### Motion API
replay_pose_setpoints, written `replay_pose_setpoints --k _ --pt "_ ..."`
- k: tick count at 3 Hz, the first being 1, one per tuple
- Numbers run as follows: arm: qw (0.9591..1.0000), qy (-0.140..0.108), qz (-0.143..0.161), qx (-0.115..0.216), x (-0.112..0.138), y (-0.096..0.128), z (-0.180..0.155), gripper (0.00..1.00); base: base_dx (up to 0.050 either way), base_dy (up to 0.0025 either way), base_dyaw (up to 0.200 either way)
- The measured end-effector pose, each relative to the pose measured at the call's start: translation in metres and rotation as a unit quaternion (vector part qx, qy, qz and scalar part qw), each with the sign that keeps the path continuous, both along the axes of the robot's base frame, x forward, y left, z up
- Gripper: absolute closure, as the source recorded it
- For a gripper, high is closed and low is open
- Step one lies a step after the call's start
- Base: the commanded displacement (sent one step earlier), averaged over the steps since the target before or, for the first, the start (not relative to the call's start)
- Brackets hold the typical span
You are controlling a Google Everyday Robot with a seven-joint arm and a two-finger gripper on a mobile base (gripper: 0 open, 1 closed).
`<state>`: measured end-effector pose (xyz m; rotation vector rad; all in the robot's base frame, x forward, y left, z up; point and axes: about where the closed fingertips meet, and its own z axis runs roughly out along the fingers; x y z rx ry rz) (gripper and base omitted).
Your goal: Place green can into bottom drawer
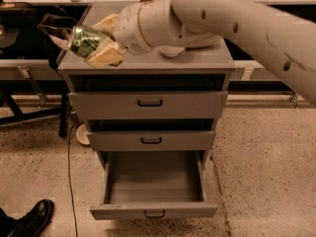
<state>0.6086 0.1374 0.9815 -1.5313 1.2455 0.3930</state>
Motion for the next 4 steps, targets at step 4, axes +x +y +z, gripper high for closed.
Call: replay_pose_setpoints --k 4 --pt "0.9952 0.012 -0.010 0.097 -0.004 0.010 -0.059 1.00 0.000 0.00000 0.000"
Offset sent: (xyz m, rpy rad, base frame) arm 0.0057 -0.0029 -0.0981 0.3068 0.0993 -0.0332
